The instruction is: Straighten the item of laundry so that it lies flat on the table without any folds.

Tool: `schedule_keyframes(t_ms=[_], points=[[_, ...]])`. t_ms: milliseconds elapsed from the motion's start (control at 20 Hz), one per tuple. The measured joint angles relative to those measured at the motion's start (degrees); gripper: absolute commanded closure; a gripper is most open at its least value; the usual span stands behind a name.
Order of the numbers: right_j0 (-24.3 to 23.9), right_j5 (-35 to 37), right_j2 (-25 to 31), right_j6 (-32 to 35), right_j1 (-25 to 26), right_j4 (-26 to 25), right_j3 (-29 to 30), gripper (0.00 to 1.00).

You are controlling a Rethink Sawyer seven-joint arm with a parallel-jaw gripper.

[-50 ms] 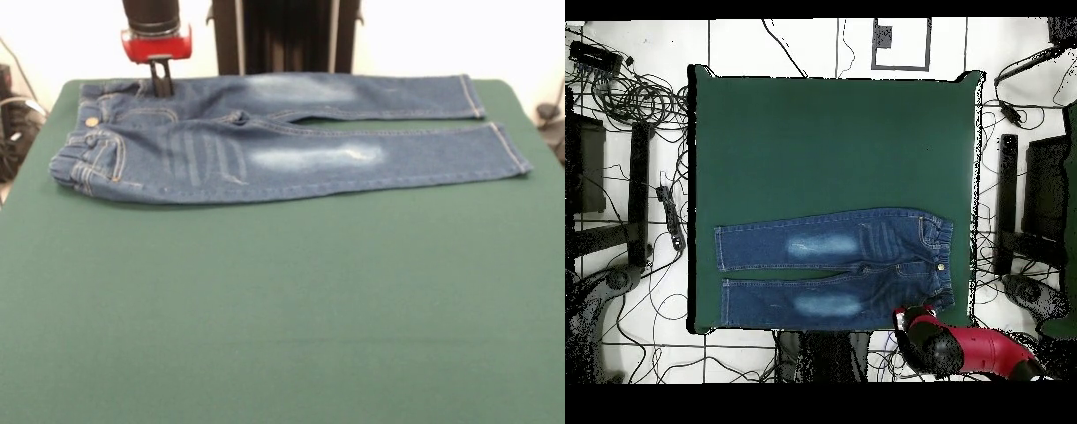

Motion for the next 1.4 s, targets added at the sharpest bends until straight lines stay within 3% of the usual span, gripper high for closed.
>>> schedule_keyframes(t_ms=[350, 750, 1100, 1400], points=[[-2.37, 0.39, 1.61, 0.00, -0.17, 0.44, 0.59, 1.00], [-9.15, 6.41, 7.20, 0.00, -0.98, 2.30, 0.88, 1.00], [-14.55, 12.50, 10.65, 0.00, -5.00, 2.60, 0.83, 1.00], [-16.50, 16.74, 11.76, 0.00, -12.08, 4.47, 1.18, 1.00]])
